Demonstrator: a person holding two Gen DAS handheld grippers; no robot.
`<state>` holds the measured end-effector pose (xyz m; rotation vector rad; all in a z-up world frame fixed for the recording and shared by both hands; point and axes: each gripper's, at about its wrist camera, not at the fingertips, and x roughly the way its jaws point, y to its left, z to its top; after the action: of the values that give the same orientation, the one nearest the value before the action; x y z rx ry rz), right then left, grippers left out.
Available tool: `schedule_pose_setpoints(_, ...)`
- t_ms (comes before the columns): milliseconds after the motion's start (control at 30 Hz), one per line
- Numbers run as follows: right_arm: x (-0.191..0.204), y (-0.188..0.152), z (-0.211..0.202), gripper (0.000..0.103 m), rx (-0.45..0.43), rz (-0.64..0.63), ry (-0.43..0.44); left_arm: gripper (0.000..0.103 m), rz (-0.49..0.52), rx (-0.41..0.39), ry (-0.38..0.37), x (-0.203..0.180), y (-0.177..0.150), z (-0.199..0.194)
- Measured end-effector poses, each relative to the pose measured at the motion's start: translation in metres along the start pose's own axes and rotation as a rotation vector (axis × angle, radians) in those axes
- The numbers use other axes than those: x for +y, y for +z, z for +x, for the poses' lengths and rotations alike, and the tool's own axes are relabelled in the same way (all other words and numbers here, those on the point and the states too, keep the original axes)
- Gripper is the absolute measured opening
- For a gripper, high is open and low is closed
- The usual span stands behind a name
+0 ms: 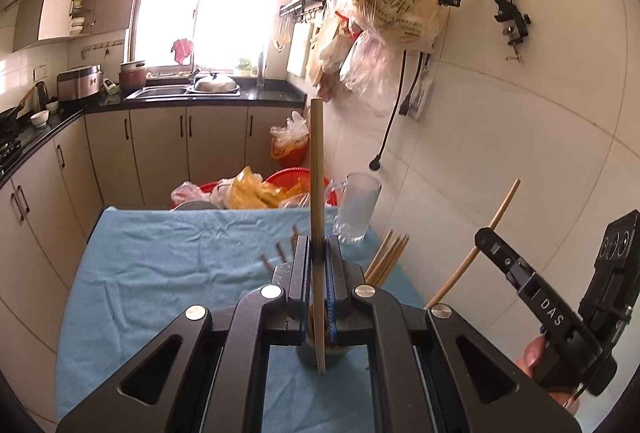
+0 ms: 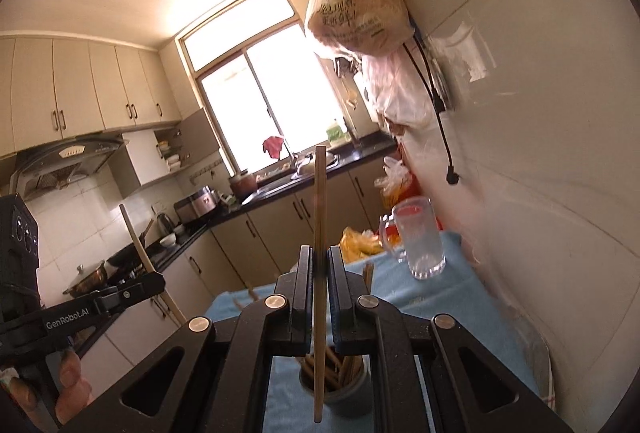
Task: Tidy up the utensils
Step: 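Lower the chopsticks into the black cup and open both grippers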
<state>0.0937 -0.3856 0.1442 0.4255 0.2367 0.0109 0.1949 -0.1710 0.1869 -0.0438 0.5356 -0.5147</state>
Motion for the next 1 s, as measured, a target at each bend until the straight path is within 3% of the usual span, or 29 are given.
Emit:
schedule_pose_setpoints(333, -0.001, 0.01, 0.033, 0.007, -0.017, -0.024, -0.043, 0.006, -0.048, 0.005, -0.02, 0.0, 0.009, 0.048)
schedule_pose_setpoints(700, -0.02, -0.032, 0.079, 0.007, 0.108, -0.007, -0.07, 0.006, -0.085, 0.101, -0.02, 0.02, -0.032, 0.095)
schedule_pose_setpoints(1000, -0.027, -0.057, 0.092, 0.008, 0.191, 0.005, -0.074, 0.007, -0.095, 0.156, -0.007, 0.033, -0.059, 0.111)
